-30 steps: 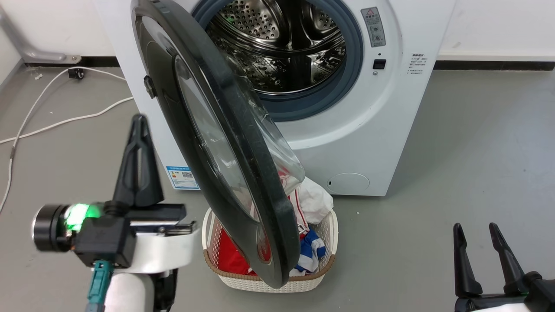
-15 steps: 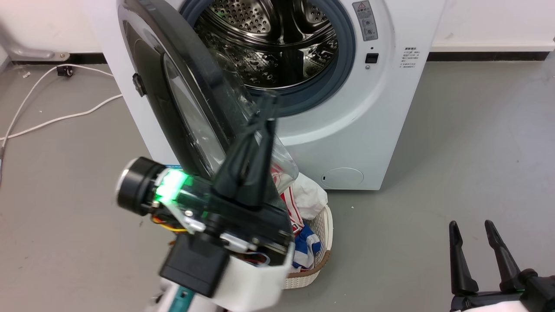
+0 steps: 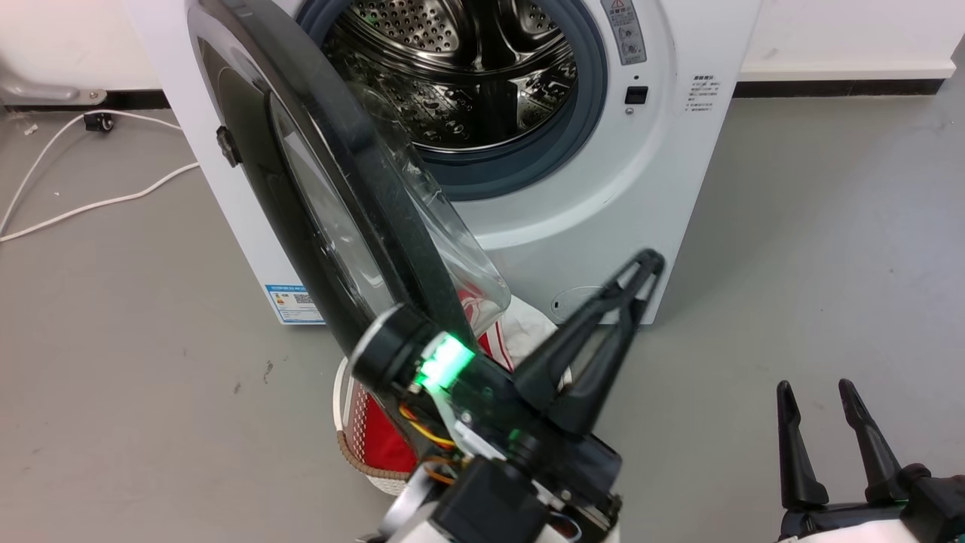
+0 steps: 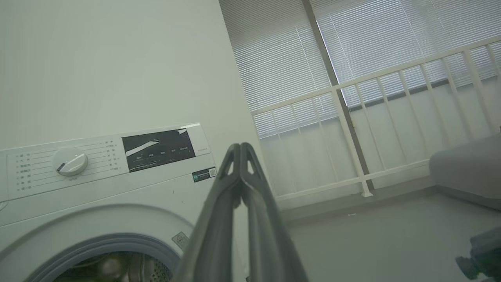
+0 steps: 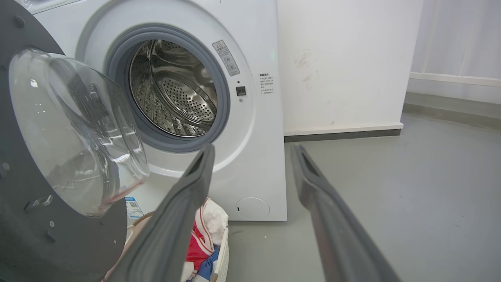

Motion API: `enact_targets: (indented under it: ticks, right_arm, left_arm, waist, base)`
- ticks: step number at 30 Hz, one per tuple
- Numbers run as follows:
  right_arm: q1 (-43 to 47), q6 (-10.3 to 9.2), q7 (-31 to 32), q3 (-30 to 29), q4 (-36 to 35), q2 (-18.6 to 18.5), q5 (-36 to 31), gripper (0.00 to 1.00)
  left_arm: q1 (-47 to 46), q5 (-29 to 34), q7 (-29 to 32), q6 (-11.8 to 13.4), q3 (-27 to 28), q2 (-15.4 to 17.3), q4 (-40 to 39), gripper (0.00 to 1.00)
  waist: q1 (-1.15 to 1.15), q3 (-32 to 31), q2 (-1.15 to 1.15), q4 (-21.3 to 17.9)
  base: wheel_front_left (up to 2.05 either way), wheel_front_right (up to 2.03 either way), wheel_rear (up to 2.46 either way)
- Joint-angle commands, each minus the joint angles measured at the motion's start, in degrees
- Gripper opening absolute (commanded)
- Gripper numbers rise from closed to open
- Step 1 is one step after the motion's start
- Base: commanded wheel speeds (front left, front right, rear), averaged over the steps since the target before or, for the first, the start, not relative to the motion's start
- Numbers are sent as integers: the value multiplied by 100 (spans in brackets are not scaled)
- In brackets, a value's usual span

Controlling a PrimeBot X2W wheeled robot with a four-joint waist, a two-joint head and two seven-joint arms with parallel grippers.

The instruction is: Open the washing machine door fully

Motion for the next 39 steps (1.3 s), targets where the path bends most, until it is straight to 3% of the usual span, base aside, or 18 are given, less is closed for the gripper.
enact_targets:
  ticks: [1, 12, 24, 32, 39]
  right_arm:
    - [-55, -1, -12, -1, -2, 20, -19, 100]
    - [-114, -1, -12, 59, 18, 20, -16, 100]
    - [-145, -1, -12, 57, 54, 20, -67, 100]
    - [-243, -1, -12, 76, 86, 20, -95, 100]
    - [-255, -1, -12, 70, 122, 20, -64, 100]
  left_arm:
    - [56, -14, -14, -19, -45, -8, 34, 0]
    - [283, -152, -14, -124, -676, 2, 546, 0]
    - [751, -312, -14, -122, -815, 134, 1295, 0]
    - [853, -482, -14, -53, -526, 118, 1856, 0]
    - [907, -632, -14, 166, 66, 111, 2173, 0]
  waist:
    - [0, 8, 0, 9]
    - [0, 59, 0, 79]
    - [0, 231, 0, 111]
    - [0, 369, 0, 127]
    - [0, 435, 0, 112]
  base:
    - [0, 0, 0]
    - [0, 0, 0]
    - [0, 0, 0]
    - [0, 0, 0]
    - [0, 0, 0]
